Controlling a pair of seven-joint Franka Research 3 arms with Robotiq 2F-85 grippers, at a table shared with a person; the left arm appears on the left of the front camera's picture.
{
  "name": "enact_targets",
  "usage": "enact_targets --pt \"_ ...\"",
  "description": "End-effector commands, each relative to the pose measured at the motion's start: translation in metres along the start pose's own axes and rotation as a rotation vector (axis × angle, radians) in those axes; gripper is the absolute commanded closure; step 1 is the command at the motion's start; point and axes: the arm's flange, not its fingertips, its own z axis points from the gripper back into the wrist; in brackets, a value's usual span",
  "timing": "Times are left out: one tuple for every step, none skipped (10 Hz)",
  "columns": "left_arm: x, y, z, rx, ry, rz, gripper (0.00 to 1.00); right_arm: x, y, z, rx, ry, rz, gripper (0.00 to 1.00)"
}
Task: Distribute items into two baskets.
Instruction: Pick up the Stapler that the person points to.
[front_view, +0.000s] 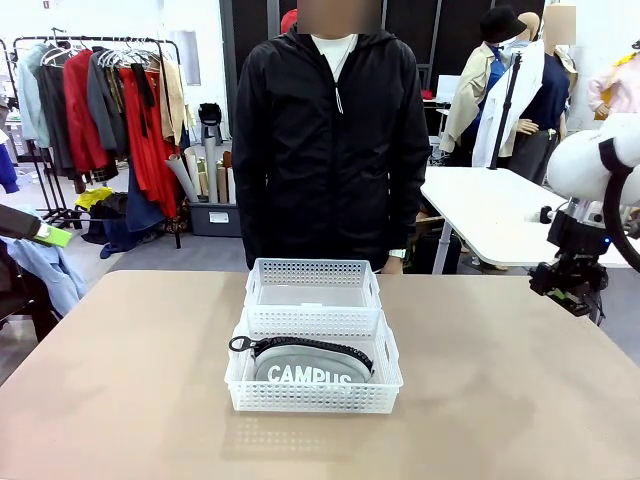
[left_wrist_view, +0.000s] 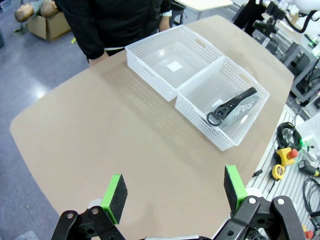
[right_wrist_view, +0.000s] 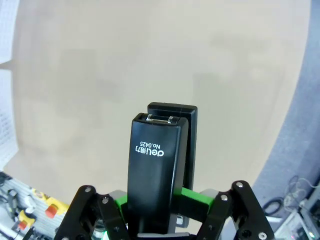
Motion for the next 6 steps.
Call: enact_targets --pt "0.001 0.002 0.0 -0.013 -0.022 -0.017 0.0 -0.026 0.031 0.015 -0.008 -0.042 -0.002 1.0" --pt "0.001 0.002 0.0 -0.013 -0.022 -0.017 0.0 -0.038 0.044 0.025 -0.01 -0.047 0.025 1.0" --pt "0.001 0.002 0.0 -0.013 -0.022 -0.017 0.0 -0.049 0.056 0.032 -0.025 -0.044 0.053 1.0" --pt "0.001 0.002 0.0 -0.013 -0.022 -0.017 0.0 -0.059 0.067 0.038 -0.048 -0.045 0.098 1.0" --pt "0.001 0.002 0.0 -0.013 -0.022 -0.017 0.0 -0.065 0.072 0.046 -0.049 -0.037 0.182 1.0" --pt "0.001 0.002 0.0 -0.013 -0.022 -0.017 0.0 -0.065 0.067 0.059 -0.026 -0.013 0.267 1.0"
